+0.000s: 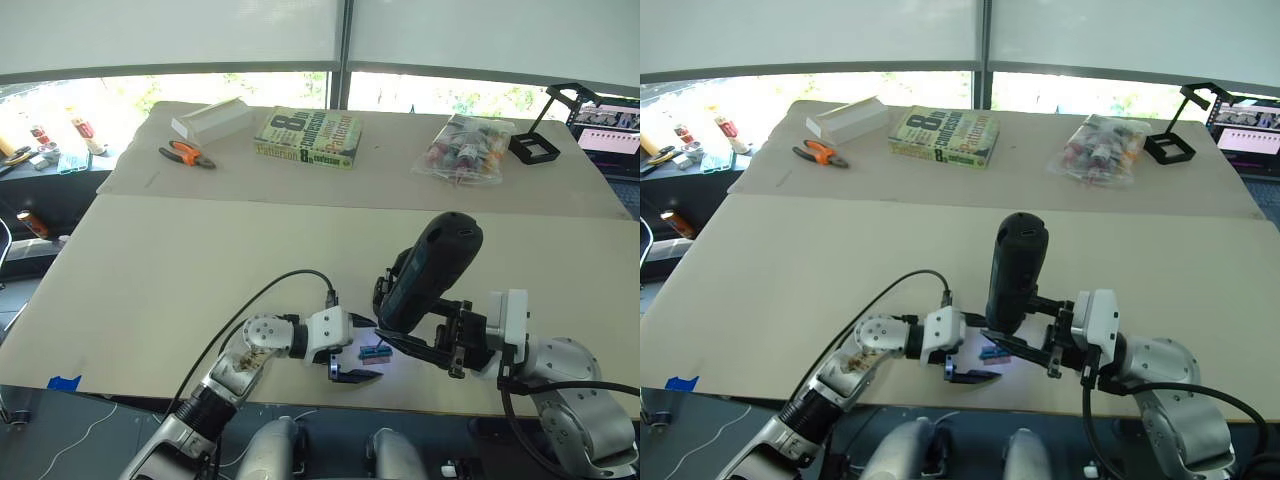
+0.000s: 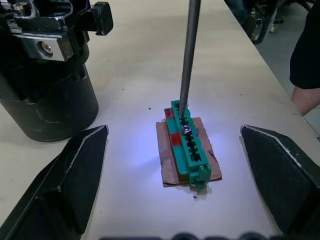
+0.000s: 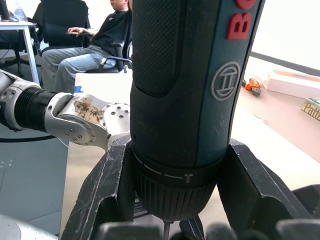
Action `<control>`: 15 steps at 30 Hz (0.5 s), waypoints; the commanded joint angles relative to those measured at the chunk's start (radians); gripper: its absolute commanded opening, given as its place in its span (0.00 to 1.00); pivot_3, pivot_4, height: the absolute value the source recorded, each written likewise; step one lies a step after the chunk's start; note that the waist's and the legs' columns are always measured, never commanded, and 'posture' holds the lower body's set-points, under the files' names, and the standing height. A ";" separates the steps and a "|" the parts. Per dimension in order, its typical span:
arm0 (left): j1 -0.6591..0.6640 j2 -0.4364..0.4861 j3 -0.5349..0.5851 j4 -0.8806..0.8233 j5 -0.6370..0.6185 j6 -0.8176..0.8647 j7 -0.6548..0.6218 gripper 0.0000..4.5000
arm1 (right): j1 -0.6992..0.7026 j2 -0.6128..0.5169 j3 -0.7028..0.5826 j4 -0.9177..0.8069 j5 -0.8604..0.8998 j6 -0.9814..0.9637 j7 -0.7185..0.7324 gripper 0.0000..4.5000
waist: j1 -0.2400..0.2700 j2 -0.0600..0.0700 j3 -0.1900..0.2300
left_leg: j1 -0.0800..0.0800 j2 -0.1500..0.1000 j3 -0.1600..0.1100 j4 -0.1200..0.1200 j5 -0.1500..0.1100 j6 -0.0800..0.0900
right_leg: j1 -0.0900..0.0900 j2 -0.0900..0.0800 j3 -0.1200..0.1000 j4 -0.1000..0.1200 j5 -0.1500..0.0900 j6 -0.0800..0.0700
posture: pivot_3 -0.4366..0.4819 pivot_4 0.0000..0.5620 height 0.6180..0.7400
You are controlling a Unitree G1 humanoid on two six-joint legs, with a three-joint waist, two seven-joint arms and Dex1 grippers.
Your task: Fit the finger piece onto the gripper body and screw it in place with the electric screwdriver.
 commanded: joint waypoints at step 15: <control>0.002 -0.005 -0.025 0.011 0.008 0.012 -0.010 1.00 | -0.011 -0.010 -0.001 -0.036 0.006 -0.028 -0.019 0.43 | -0.001 0.000 0.000 | 0.000 0.000 0.000 0.000 0.000 0.000 | 0.000 0.000 0.000 0.000 0.000 0.000 | 0.48 0.27 1.00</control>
